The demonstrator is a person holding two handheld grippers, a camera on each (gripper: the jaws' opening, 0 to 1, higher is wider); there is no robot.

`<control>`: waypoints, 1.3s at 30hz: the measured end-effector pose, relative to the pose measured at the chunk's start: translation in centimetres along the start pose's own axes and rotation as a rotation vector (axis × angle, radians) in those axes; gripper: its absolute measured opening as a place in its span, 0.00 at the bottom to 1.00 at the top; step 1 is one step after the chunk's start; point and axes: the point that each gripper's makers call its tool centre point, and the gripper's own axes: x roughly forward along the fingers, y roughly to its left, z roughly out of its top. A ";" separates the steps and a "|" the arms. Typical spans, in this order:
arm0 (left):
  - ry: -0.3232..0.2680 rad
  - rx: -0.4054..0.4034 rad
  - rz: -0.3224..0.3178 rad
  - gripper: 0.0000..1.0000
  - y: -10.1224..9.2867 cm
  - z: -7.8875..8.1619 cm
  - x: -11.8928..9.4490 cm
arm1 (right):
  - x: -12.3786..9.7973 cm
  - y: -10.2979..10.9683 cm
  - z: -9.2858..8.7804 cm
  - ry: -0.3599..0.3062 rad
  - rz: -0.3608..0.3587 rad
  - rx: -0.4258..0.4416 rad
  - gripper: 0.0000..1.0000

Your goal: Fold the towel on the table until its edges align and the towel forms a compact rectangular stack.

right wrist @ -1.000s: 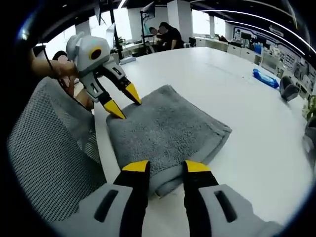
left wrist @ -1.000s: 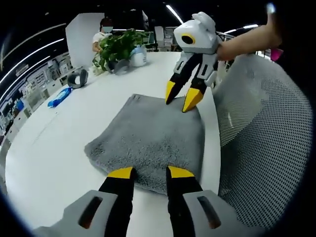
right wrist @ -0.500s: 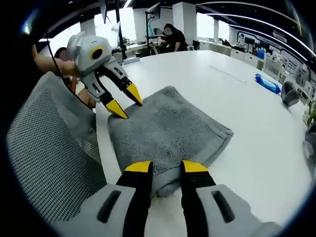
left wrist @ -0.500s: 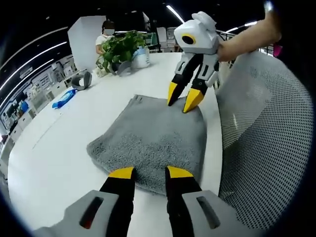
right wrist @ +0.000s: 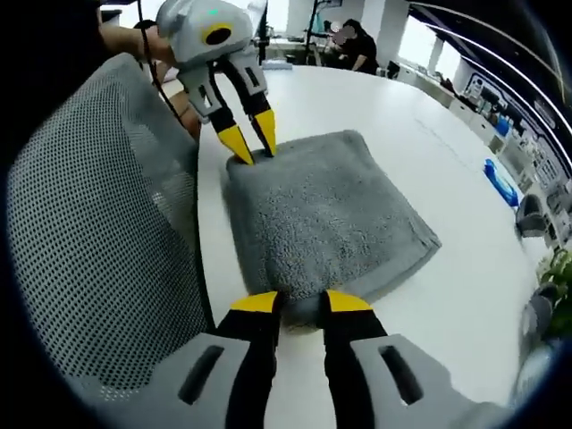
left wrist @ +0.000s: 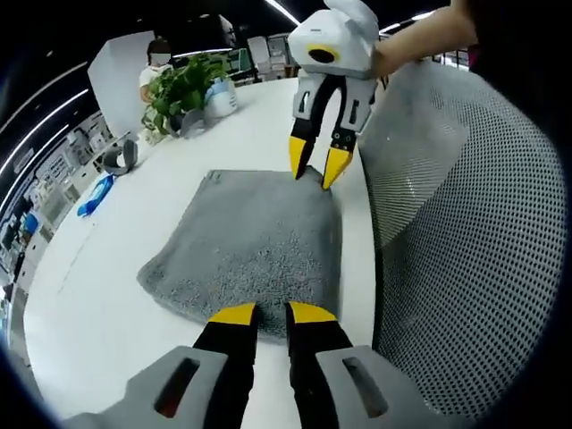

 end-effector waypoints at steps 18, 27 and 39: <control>0.043 0.001 0.024 0.09 0.8 -0.4 1.6 | 0.8 -0.7 0.0 0.062 -0.024 0.119 0.15; 0.087 -0.008 0.019 0.09 3.4 -0.2 2.6 | 1.6 -3.0 0.3 0.123 -0.032 0.135 0.15; 0.188 -0.056 0.000 0.08 7.4 0.5 4.9 | 3.2 -8.8 0.8 0.254 -0.081 0.085 0.15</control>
